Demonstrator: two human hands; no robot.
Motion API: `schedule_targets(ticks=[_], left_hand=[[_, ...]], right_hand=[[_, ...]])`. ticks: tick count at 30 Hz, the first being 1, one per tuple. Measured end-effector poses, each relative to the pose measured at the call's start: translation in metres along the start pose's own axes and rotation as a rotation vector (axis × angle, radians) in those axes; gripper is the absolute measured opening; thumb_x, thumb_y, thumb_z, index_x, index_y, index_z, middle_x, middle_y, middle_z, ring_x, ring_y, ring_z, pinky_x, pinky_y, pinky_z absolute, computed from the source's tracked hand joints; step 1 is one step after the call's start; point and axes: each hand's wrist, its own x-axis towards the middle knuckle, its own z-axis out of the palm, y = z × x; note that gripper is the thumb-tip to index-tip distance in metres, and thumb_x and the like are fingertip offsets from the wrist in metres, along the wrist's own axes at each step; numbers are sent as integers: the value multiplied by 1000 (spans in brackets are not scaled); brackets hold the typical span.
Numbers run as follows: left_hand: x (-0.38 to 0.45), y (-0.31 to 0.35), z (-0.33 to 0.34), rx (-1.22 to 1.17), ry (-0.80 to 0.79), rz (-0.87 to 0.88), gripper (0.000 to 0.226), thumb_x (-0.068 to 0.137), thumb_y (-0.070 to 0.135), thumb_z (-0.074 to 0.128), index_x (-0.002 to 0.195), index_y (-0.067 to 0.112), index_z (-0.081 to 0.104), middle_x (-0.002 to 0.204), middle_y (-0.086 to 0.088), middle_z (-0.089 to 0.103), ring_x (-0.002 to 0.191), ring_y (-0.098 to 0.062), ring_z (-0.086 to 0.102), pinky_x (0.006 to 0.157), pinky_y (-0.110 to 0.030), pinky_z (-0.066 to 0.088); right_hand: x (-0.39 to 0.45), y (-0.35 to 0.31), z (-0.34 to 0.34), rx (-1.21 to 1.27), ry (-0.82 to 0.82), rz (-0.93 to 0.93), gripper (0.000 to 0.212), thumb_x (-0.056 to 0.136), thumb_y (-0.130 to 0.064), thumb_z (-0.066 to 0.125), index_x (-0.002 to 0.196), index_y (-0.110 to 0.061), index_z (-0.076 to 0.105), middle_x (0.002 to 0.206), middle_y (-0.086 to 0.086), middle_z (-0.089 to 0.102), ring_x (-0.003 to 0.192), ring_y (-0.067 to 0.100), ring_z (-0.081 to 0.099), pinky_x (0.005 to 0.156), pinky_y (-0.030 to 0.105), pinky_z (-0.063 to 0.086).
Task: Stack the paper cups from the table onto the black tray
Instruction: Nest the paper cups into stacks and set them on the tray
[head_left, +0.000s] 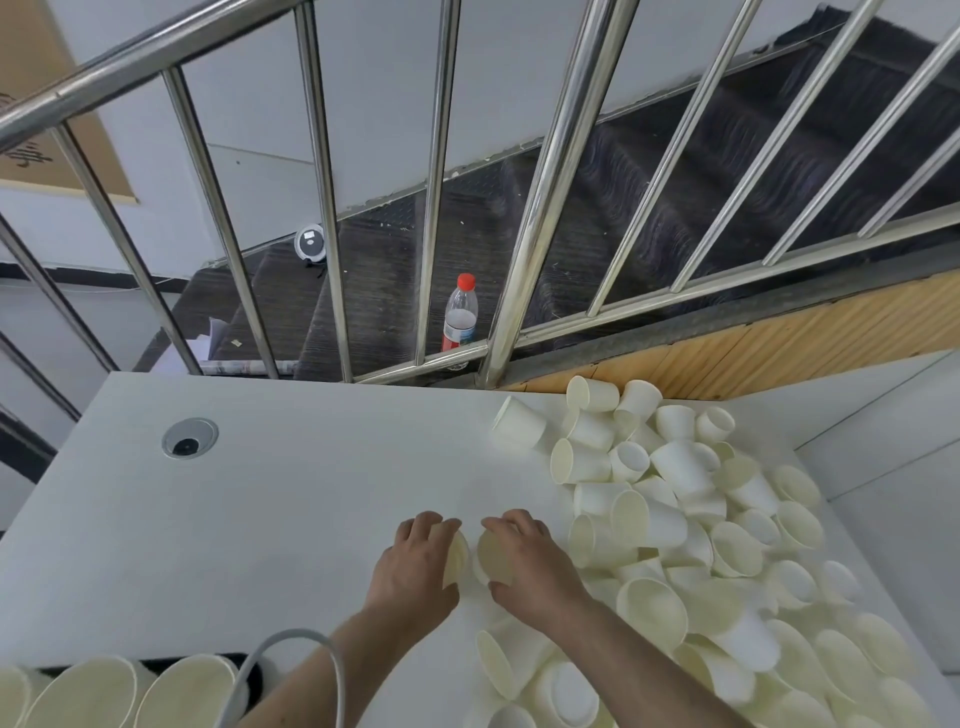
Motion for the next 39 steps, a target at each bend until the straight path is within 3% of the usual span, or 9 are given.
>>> schedule_targets(ticks=[9,22,33,39], left_hand=[[-42,5,-14,-11,89,-20,69,83,27,59,145,25,29,143,8,31,130,-17,33,92,-25,46],[-174,15,-15,-4,205,-67,69,83,29,59,144,27,29,144,9,31,131,-17,33,91,-26,46],[-296,-1,-20,2,259,-152,70,83,31,62,145,28,30,147,10,28,132,-16,32,86,-27,47],[-333,-32,-32,13,265,-184,70,84,31,61,146,26,28,147,8,28,133,-18,32,96,-28,42]], right_hand=[[-35,-16,-11,10,62,-30,68,86,-19,61,146,-29,31,139,-10,30,127,15,35,90,28,49],[-145,-63,6,64,164,-112,68,86,-21,62,146,-30,32,143,-11,28,129,13,34,91,28,47],[-220,-126,51,101,127,-218,66,85,-20,63,144,-30,36,139,-8,32,128,15,36,92,30,47],[-229,-172,68,79,88,-269,66,85,-22,63,144,-28,36,141,-8,30,130,16,34,93,32,47]])
